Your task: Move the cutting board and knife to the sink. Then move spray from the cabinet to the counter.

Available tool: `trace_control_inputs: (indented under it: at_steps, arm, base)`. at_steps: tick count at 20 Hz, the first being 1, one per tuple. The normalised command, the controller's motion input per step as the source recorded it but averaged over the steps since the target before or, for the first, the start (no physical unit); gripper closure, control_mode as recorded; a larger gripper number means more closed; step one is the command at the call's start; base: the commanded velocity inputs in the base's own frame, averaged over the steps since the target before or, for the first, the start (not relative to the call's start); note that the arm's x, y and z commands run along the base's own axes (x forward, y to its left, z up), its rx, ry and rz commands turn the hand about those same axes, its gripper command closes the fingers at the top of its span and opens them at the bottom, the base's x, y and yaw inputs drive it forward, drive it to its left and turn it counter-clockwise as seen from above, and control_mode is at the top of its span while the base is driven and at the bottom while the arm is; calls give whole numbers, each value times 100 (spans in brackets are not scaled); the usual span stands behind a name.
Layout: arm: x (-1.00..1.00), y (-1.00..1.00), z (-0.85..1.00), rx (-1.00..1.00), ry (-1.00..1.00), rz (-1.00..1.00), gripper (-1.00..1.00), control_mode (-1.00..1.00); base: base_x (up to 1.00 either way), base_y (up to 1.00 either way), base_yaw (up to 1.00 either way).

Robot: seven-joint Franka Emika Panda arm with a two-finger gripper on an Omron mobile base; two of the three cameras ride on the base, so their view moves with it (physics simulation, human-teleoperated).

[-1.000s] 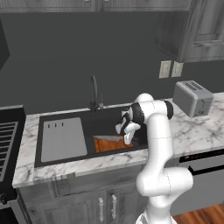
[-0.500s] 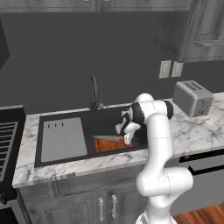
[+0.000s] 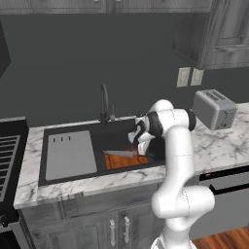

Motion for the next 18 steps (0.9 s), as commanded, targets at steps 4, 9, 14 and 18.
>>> trace_control_inputs:
  at_steps: [4,9,14,18]
  arm:
    - [0,0,75,1,-7,0,-100,-100]
    - [-2,0,74,2,-6,0,-100,-100]
    - [-28,0,63,5,-12,0,-100,-100]
    - [-54,-1,57,7,-21,-3,-100,-100]
  base:
    - [0,0,0]
    - [0,0,0]
    - [0,0,0]
    - [0,0,0]
